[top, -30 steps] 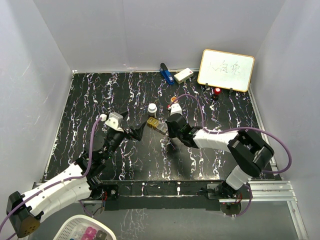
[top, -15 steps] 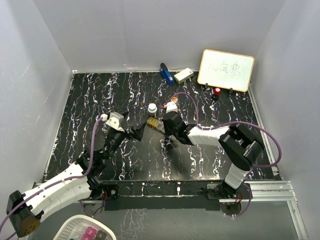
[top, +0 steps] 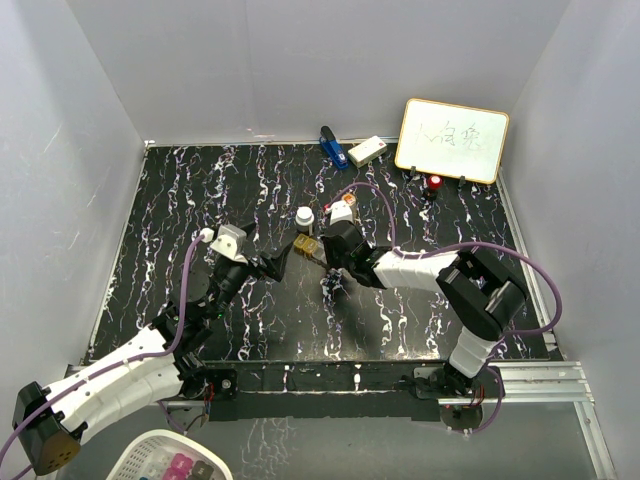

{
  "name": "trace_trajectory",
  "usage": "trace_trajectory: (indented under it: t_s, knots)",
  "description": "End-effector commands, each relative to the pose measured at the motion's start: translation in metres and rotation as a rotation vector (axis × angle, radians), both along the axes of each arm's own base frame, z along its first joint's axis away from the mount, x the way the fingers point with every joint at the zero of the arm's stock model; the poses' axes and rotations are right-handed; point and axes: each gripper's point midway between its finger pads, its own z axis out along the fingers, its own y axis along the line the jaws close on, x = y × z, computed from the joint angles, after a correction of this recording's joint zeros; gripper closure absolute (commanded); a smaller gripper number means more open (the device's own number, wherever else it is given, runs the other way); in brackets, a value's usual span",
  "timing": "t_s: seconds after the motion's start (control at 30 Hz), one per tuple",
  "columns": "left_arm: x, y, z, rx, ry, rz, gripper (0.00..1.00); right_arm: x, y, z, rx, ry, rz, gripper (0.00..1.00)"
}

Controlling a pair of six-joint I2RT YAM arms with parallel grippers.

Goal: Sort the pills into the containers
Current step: Place the pill in the pill container.

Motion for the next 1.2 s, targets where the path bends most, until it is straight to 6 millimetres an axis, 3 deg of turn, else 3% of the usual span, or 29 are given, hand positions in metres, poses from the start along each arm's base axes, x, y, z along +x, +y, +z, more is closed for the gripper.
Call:
trace_trajectory:
  t_s: [0.0,0.23,0.4,0.6,0.73,0.87,0.93,1.0,1.17]
  knots:
    - [-0.001,0.003,0.006,-0.022,-0.02,0.008,0.01,0.014,0.016,0.03,0.067,-0.078,0.004,0.77]
    - [0.0,0.003,0.005,-0.023,-0.02,0.01,0.01,0.005,0.015,0.057,0.101,-0.122,0.018,0.81]
    - [0.0,0.002,0.006,-0.025,-0.02,0.007,0.01,-0.004,0.002,0.061,0.088,-0.125,-0.005,0.85]
    - [-0.001,0.001,0.006,-0.031,-0.02,0.003,0.01,-0.012,-0.025,0.042,0.011,-0.099,-0.078,0.86]
    - [-0.001,0.0,0.006,-0.031,-0.016,-0.001,0.01,-0.018,-0.031,0.024,-0.017,-0.054,-0.096,0.86]
    - [0.0,0.0,0.005,-0.029,-0.015,0.002,0.01,-0.016,-0.035,0.018,-0.027,-0.06,-0.118,0.86]
    - [0.0,-0.001,0.005,-0.028,-0.014,-0.002,0.01,-0.013,-0.035,0.016,-0.04,-0.066,-0.127,0.82]
    - [0.001,-0.002,0.003,-0.023,-0.01,-0.003,0.01,-0.008,-0.035,0.014,-0.052,-0.074,-0.137,0.72]
    - [0.002,-0.005,0.001,-0.019,-0.005,-0.009,0.01,0.005,-0.034,0.007,-0.073,-0.086,-0.16,0.7]
